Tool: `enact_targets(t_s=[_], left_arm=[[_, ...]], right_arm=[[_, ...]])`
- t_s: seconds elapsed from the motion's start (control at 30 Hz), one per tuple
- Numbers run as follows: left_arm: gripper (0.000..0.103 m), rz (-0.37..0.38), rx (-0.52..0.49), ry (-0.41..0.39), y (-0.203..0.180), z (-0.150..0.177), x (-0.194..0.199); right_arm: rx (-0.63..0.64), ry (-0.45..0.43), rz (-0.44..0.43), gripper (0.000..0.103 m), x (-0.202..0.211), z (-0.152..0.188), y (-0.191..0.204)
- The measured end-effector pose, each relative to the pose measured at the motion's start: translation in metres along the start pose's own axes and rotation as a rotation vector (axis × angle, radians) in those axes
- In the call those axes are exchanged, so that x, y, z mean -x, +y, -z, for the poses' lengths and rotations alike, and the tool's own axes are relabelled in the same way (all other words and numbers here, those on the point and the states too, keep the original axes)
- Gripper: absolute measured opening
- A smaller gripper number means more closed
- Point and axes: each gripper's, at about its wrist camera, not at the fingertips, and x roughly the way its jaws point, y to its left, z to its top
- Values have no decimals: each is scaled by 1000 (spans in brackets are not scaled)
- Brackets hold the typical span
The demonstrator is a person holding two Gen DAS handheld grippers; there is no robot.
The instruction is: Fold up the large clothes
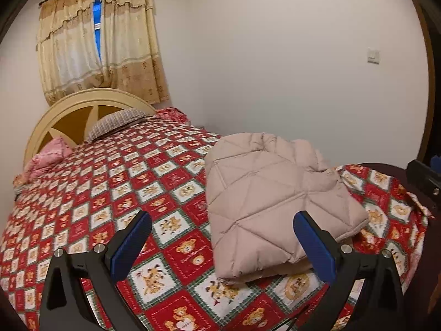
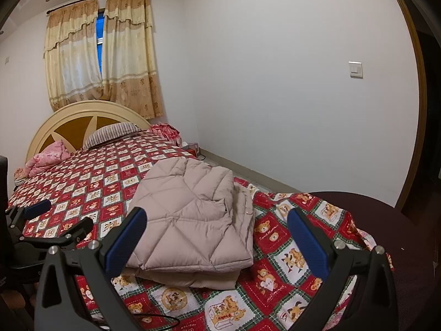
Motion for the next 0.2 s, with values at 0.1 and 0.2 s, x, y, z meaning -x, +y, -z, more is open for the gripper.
enact_targets(t_s=[0.1, 0.2], left_arm=[[102, 15, 12, -10, 2, 0, 1], [102, -9, -5, -20, 2, -1, 2]], right_arm=[[0, 2, 0, 103, 0, 0, 0], [-4, 6, 7, 103, 0, 2, 0]])
